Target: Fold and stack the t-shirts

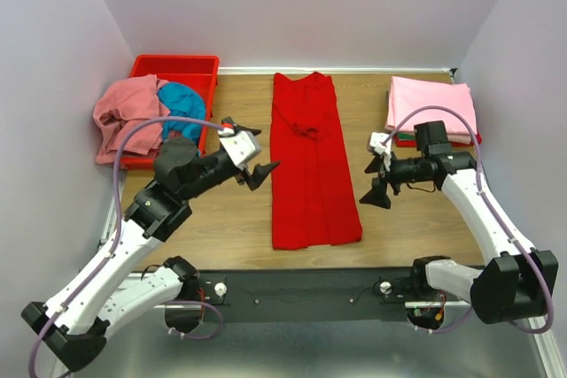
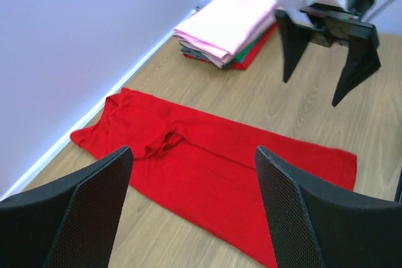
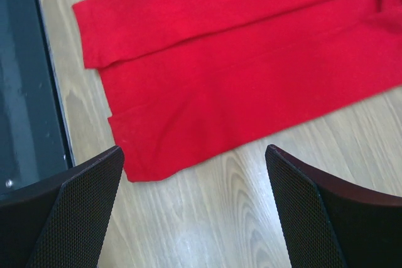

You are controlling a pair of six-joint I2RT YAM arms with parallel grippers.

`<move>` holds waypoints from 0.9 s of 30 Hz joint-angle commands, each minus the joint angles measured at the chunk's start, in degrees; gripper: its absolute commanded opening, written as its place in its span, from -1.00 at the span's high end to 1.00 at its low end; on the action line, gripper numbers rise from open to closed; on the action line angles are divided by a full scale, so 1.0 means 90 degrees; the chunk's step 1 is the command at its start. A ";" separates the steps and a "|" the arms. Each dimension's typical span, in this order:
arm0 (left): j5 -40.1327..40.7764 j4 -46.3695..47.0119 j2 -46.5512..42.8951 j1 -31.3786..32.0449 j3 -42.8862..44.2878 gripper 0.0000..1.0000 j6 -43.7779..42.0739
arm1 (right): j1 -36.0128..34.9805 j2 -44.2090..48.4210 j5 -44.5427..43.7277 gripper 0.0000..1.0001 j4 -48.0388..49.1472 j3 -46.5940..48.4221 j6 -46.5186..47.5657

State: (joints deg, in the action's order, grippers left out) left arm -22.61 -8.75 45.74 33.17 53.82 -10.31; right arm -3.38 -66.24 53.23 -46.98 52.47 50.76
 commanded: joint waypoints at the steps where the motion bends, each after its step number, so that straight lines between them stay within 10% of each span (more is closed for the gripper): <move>1: 0.1886 -0.1097 0.0046 0.0776 -0.0013 -0.69 -0.1285 | -0.0620 -0.0052 -0.0572 -0.99 -0.0230 0.0215 0.0385; 13: 0.1263 -0.1644 -0.1527 0.1305 -0.1888 -0.64 -0.3395 | -0.1821 -0.0004 -0.1275 -0.99 0.0103 -0.0330 0.0785; 27: 0.1485 -0.0326 -0.0171 0.2377 -0.2543 -0.54 -0.3317 | -0.2389 -0.0034 -0.2057 -0.99 0.1255 -0.1054 0.0219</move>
State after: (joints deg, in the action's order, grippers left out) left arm -11.07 -16.86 39.46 50.61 30.22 -40.97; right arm -24.71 -67.09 37.63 -39.79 44.82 55.24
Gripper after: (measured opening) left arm 0.774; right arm 0.996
